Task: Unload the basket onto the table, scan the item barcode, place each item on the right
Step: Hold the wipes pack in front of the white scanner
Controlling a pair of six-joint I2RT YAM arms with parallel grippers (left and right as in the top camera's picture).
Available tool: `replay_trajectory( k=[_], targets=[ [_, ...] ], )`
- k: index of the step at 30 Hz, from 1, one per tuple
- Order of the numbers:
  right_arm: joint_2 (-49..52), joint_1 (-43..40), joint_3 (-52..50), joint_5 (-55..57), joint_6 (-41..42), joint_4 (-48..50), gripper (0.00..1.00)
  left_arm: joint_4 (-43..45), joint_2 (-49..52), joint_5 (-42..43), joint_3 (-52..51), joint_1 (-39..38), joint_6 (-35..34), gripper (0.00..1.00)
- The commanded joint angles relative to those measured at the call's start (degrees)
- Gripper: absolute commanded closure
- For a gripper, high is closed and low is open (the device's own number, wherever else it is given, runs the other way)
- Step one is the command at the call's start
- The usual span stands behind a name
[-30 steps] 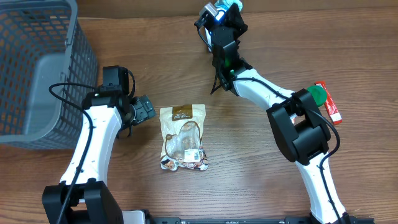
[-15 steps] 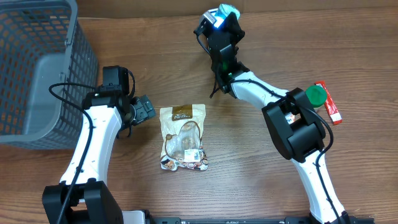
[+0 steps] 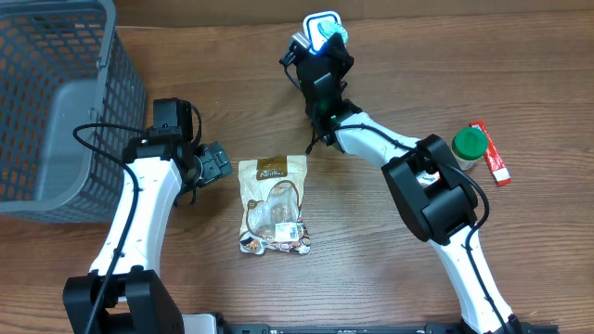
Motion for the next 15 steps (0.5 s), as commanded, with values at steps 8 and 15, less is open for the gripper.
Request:
replay_trajectory(
  k=[8,15],
  targets=[
    [0.2,1.0,0.8,-0.2,9.1,-7.2,0.97,0.0,-0.1,-0.6,0.8,0.1,0.7,0.0],
    [0.2,2.0,0.8,0.3,8.8,-4.3,0.97,0.0,-0.1,-0.6,0.8,0.1,0.7,0.0]
  ],
)
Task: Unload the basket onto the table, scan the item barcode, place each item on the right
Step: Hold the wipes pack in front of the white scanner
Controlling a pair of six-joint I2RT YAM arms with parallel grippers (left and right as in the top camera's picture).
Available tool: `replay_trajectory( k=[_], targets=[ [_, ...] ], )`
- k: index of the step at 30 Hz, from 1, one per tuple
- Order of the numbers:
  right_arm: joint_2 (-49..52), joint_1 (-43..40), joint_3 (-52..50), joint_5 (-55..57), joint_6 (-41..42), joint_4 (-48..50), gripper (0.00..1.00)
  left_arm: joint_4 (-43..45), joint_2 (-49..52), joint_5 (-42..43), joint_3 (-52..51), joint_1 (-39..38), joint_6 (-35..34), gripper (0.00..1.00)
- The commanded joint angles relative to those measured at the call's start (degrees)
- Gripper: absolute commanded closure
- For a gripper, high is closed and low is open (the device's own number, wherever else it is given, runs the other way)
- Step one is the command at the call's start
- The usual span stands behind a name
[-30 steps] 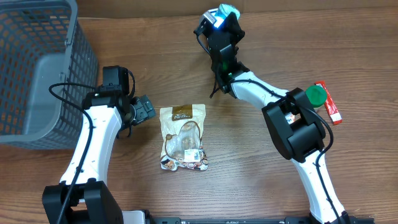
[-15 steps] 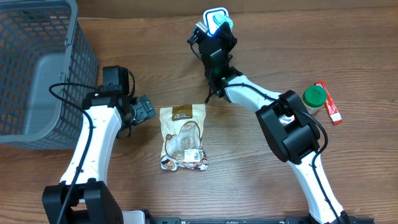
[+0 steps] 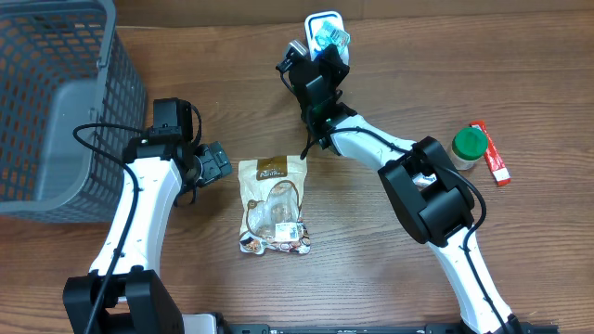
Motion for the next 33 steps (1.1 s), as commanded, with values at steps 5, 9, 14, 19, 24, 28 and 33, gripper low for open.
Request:
replay_trajectory(
  k=[5,9,14,19,24,28,33],
  targets=[
    [-0.2,1.1,0.7,3.1,1.5,7.1,0.97,0.0,-0.1,-0.6,0.8,0.1,0.7,0.0],
    [-2.2,1.1,0.7,4.6,1.2,7.3,0.97,0.0,-0.1,-0.6,0.8,0.1,0.7,0.0],
    [-6.8,1.2,0.7,5.8,1.3,7.1,0.97,0.0,-0.1,-0.6,0.8,0.1,0.7,0.0],
    [-12.6,1.9,0.7,8.0,4.3,5.8,0.97,0.1,-0.1,-0.6,0.8,0.1,0.7,0.0],
    [-19.1,2.6,0.7,7.9,12.6,-4.2,0.97,0.0,-0.1,-0.6,0.8,0.1,0.7,0.0],
    [-23.3,2.8,0.7,7.6,21.1,-15.1,0.97,0.1,-0.1,-0.6,0.8,0.1,0.7,0.0],
    [-27.7,2.7,0.7,5.0,35.9,-31.7,0.97,0.1,-0.1,-0.6,0.8,0.1,0.7,0.0]
  ],
)
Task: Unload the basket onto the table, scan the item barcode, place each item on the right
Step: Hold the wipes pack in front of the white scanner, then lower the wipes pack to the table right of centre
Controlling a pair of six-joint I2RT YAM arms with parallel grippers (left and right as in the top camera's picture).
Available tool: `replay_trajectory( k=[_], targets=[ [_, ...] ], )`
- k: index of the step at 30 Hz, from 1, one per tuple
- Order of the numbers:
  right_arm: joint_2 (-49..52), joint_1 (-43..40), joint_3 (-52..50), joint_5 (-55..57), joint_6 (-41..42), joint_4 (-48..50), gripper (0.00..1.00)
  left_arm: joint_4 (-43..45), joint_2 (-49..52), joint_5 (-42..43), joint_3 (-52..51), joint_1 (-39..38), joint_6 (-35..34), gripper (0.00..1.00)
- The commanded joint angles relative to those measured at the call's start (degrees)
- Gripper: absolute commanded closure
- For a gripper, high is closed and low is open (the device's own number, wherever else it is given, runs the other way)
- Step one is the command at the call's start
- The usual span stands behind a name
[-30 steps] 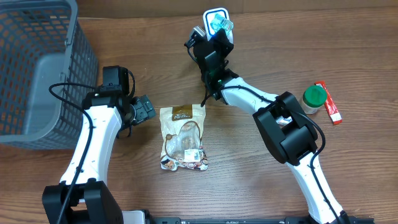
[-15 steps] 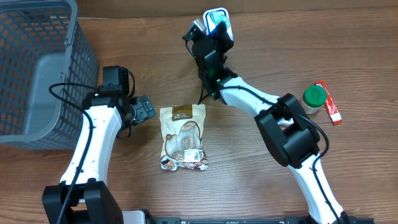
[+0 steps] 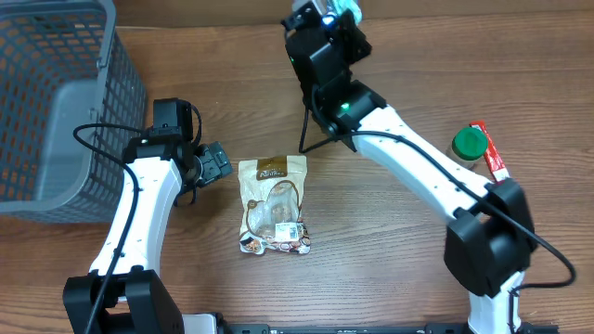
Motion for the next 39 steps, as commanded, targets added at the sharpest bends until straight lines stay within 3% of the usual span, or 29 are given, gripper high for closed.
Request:
replay_trajectory(
  k=[1,7,16,25,32,34,39],
  targets=[
    [-4.3,-0.1,0.6,-3.8,16.3,-8.1,0.97,0.1,-0.1,-0.6,0.8,0.1,0.7,0.0],
    [-8.0,-0.1,0.6,-23.1,30.6,-31.5,0.97,0.1,-0.1,-0.6,0.8,0.1,0.7,0.0],
    [-8.0,-0.2,0.0,-49.4,31.4,-64.3,0.96,0.0,-0.1,-0.6,0.8,0.1,0.7,0.0],
    [-8.0,-2.0,-5.1,-49.1,31.3,-68.4,0.96,0.0,-0.1,-0.6,0.8,0.1,0.7,0.0],
    [-8.0,-6.4,-14.1,-44.9,31.3,-63.5,0.96,0.0,-0.1,-0.6,0.8,0.1,0.7,0.0],
    [-8.0,-8.1,-16.7,-43.3,31.4,-60.6,0.85,0.0,-0.1,-0.6,0.8,0.1,0.7,0.0],
    [-8.0,-11.1,-19.0,-43.2,31.4,-56.4,0.21,0.0,-0.1,-0.6,0.8,0.1,0.7,0.0]
  ],
)
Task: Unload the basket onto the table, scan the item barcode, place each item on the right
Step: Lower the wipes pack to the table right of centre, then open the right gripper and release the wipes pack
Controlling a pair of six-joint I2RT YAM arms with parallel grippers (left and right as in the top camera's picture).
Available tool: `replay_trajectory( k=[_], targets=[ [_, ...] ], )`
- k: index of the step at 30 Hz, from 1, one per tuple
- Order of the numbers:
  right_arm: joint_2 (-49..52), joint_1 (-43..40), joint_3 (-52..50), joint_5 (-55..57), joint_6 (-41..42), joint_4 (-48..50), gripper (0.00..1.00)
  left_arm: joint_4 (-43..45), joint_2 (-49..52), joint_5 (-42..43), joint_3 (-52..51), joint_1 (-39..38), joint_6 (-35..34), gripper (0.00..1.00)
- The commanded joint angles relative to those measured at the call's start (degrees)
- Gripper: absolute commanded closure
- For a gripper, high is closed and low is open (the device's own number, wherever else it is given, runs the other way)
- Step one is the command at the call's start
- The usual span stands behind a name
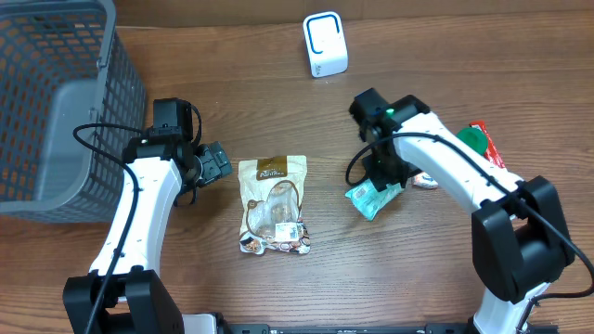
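Observation:
The white barcode scanner [325, 44] stands at the back of the table, with nothing in front of it. My right gripper [379, 184] is low over the table right of centre, shut on a teal packet [369, 199] whose lower end rests on the wood. A brown snack bag [272, 204] lies flat in the middle. My left gripper [217, 163] hovers just left of the bag's top edge and holds nothing; its fingers are too dark to show whether they are open.
A grey mesh basket [56, 102] fills the back left corner. At the right stand a green-lidded jar [471, 141] and a red packet [494, 156], partly behind my right arm. A small white and red item [427, 181] lies beside the right gripper.
My right arm has left the scanner at the back and come forward and to the right. The teal packet is now down at the table surface. The left arm has not moved.
My right gripper held the teal packet against the scanner's face at the first two moments. Then it held the packet raised above the scanner at the back edge. Now the packet is down on the table right of the snack bag. The left arm stayed still throughout.

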Motion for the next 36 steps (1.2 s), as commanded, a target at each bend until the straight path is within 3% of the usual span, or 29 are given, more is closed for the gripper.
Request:
replay_trajectory(
  k=[1,5,7,9,11,12,18,21,30,36],
  targets=[
    [-2.3,-2.0,-0.6,1.5,0.4,1.5,0.16,0.0,-0.1,-0.6,0.8,0.1,0.7,0.0],
    [-2.3,-3.4,-0.1,1.1,8.7,4.6,0.21,0.0,-0.1,-0.6,0.8,0.1,0.7,0.0],
    [-2.3,-3.4,0.5,-6.3,17.5,5.9,0.22,0.1,-0.1,-0.6,0.8,0.1,0.7,0.0],
    [-2.3,-3.1,0.5,-16.1,21.1,6.0,0.22,0.0,-0.1,-0.6,0.8,0.1,0.7,0.0],
    [-2.3,-2.6,0.5,-22.8,21.2,6.1,0.28,0.0,-0.1,-0.6,0.8,0.1,0.7,0.0],
    [-2.3,-2.3,0.5,-24.2,21.7,6.1,0.38,0.0,-0.1,-0.6,0.8,0.1,0.7,0.0],
    [-2.3,1.6,-1.6,-23.2,30.0,8.5,0.43,0.0,-0.1,-0.6,0.8,0.1,0.7,0.0],
    [-2.3,3.7,-4.2,-17.2,34.3,10.3,0.45,0.1,-0.1,-0.6,0.8,0.1,0.7,0.0],
    [-2.3,5.5,-10.9,-8.0,35.5,11.1,0.46,0.0,-0.1,-0.6,0.8,0.1,0.7,0.0],
    [-2.3,2.8,-11.3,-0.8,35.5,5.9,0.46,0.1,-0.1,-0.6,0.8,0.1,0.7,0.0]
  ],
)
